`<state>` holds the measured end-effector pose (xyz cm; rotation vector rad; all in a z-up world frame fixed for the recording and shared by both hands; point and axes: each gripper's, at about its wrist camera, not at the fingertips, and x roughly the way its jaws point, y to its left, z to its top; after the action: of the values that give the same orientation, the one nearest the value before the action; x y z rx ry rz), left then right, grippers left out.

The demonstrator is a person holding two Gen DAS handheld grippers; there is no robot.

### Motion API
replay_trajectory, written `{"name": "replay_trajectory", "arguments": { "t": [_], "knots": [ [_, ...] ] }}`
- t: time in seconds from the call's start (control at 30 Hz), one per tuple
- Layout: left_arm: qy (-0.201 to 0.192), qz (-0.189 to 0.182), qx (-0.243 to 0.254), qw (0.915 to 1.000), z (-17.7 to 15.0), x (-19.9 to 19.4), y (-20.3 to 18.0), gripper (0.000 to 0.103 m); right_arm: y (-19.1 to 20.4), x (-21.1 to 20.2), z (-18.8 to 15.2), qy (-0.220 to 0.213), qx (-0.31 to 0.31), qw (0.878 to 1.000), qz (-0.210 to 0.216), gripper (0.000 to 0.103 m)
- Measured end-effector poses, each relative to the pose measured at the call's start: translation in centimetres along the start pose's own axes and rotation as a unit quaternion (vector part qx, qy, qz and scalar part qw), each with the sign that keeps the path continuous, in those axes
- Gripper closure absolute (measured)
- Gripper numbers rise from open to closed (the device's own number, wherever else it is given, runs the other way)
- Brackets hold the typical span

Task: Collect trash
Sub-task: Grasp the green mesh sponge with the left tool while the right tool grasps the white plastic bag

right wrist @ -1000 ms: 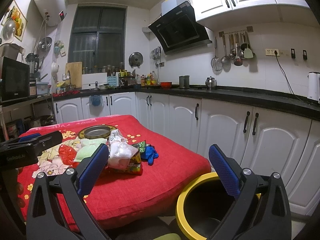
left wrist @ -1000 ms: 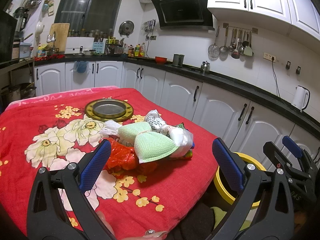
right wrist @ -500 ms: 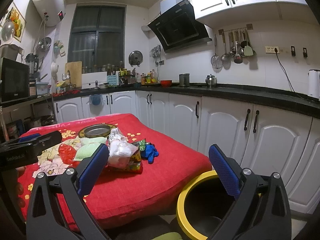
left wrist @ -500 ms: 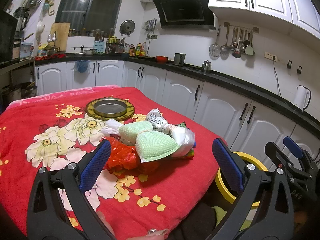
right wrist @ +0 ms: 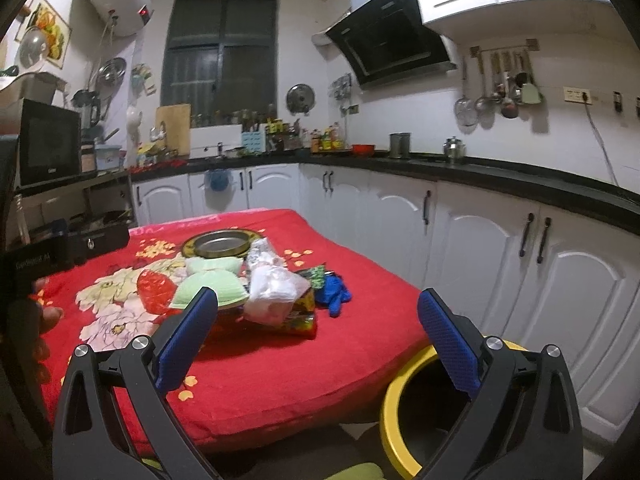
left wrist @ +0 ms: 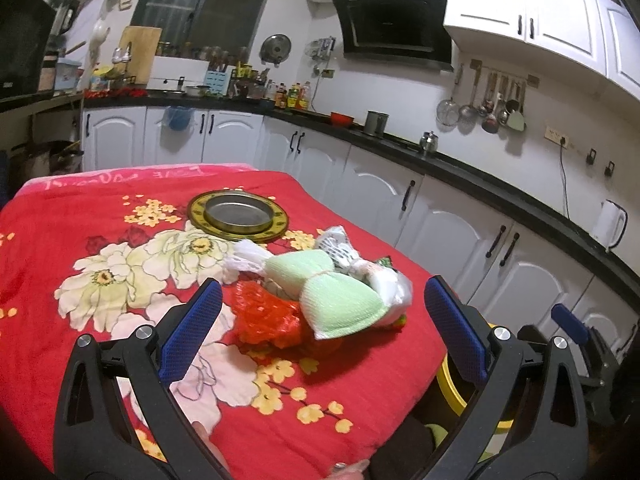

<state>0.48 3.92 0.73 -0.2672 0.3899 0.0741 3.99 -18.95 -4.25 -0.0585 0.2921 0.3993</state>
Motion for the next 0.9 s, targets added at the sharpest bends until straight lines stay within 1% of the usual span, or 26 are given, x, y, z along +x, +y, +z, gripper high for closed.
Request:
{"name": "replay_trajectory", "arguments": {
  "t": [0.07, 0.17, 0.3, 0.4, 0.47, 0.63, 0.73, 0.8, 0.87, 0.9],
  "knots": [
    [-0.001, 0.001, -0.006, 1.0000, 0.3, 0.1, 0.7, 0.010, 0.3, 0.8, 0.2, 0.010, -0.001, 1.000, 0.012, 0.006],
    [0.002, -0.008, -0.017, 0.9998, 0.9, 0.6, 1.9, 0.010, 0.4, 2.4, 0.5, 0.025, -0.002, 0.999, 0.024, 0.006],
    [0.014, 0.006, -0.023, 0.9996, 2.0, 1.8, 3.0, 0.010, 0.6, 4.3, 1.0, 0.037, -0.012, 0.999, 0.034, 0.006],
    [0.041, 0.002, -0.041, 0.9983, 3.1, 3.6, 4.0, 0.010, 0.6, 5.7, 1.2, 0.042, -0.022, 0.998, 0.037, 0.006],
    [0.056, 0.005, -0.043, 0.9975, 3.5, 4.7, 4.2, 0.010, 0.5, 6.7, 1.4, 0.050, -0.022, 0.998, 0.040, 0.006],
    [0.103, -0.007, -0.056, 0.9930, 4.6, 8.3, 4.6, 0.010, 0.2, 9.3, 1.8, 0.069, -0.015, 0.996, 0.046, 0.007],
    [0.131, -0.009, -0.067, 0.9891, 4.6, 10.1, 4.7, 0.010, 0.0, 10.8, 1.9, 0.084, -0.008, 0.995, 0.054, 0.015],
    [0.152, -0.012, -0.073, 0.9856, 4.6, 11.6, 4.7, 0.010, -0.1, 12.1, 1.8, 0.103, -0.001, 0.993, 0.060, 0.017],
    [0.168, -0.010, -0.080, 0.9826, 4.6, 12.7, 4.9, 0.010, -0.3, 13.2, 1.6, 0.119, 0.008, 0.991, 0.067, 0.024],
    [0.173, -0.010, -0.086, 0.9811, 4.6, 13.0, 5.1, 0.011, -0.5, 13.7, 1.4, 0.129, 0.018, 0.989, 0.071, 0.024]
  ]
}}
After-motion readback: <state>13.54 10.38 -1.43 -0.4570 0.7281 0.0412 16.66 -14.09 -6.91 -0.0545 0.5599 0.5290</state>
